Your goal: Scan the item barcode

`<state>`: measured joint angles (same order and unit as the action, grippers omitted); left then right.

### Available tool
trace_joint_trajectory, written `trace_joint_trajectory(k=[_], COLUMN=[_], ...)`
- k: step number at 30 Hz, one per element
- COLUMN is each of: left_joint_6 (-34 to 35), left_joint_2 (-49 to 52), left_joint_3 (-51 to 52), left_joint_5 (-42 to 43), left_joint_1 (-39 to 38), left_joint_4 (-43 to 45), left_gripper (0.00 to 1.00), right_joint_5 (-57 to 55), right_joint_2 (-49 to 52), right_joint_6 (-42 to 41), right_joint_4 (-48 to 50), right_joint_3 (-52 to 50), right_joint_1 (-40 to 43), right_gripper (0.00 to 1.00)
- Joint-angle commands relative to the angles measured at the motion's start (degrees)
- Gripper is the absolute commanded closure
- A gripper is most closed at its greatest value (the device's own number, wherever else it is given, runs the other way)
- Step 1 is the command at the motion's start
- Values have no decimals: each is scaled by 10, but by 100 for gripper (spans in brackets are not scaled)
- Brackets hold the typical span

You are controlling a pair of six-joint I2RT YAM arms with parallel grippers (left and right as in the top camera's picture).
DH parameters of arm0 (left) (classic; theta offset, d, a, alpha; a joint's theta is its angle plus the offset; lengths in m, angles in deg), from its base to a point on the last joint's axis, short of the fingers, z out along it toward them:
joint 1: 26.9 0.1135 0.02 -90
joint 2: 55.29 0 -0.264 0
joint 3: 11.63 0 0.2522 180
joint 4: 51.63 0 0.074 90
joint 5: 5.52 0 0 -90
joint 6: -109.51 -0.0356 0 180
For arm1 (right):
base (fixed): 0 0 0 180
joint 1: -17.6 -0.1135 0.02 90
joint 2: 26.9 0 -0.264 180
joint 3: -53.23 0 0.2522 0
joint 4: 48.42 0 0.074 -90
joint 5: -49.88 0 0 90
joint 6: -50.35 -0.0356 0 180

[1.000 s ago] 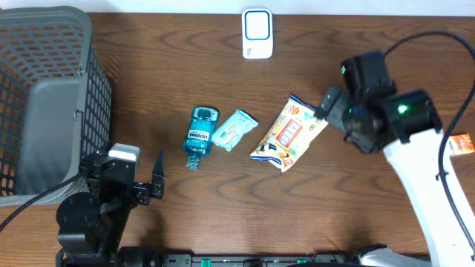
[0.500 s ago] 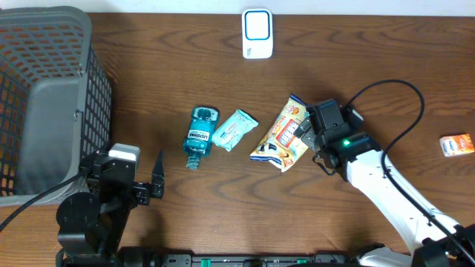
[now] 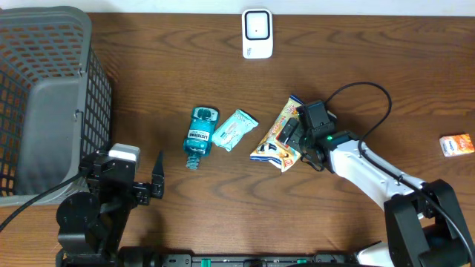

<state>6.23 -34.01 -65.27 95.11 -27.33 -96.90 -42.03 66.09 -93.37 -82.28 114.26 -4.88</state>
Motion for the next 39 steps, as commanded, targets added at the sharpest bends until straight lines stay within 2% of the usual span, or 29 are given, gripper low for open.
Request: trace_joint_trajectory(k=[1, 10, 12, 14, 16, 20, 21, 24, 31, 39], left_joint_6=[5, 5, 5, 5, 5, 5, 5, 5, 5, 5], left_joint_2=[0, 0, 0, 0, 0, 0, 0, 0, 0, 0], left_joint_3=[-3, -3, -3, -3, -3, -3, -3, -3, -3, -3], left_joint_5=[7, 7, 7, 7, 7, 7, 7, 7, 7, 7], left_joint_1=[0, 0, 0, 0, 0, 0, 0, 0, 0, 0], left_joint_4=[2, 2, 2, 2, 2, 2, 2, 2, 2, 2], left_gripper=[2, 2, 2, 2, 2, 2, 2, 2, 2, 2], right_joint_5=[-3, -9, 0, 10, 14, 15, 16, 28, 58, 253], right_joint_2=[4, 84, 109, 120, 118, 113, 109, 87, 0, -79], right_joint_6=[22, 31, 32, 32, 32, 32, 31, 30, 30, 3], right_joint_4=[0, 14, 22, 28, 28, 22, 16, -23, -148, -185], right_joint_3=[-1, -1, -1, -1, 0, 0, 0, 11, 62, 80], right_joint_1=[-6, -6, -5, -3, 0, 0, 1, 8, 24, 45], right_gripper=[1, 3, 17, 42, 60, 90, 94, 99, 99, 98])
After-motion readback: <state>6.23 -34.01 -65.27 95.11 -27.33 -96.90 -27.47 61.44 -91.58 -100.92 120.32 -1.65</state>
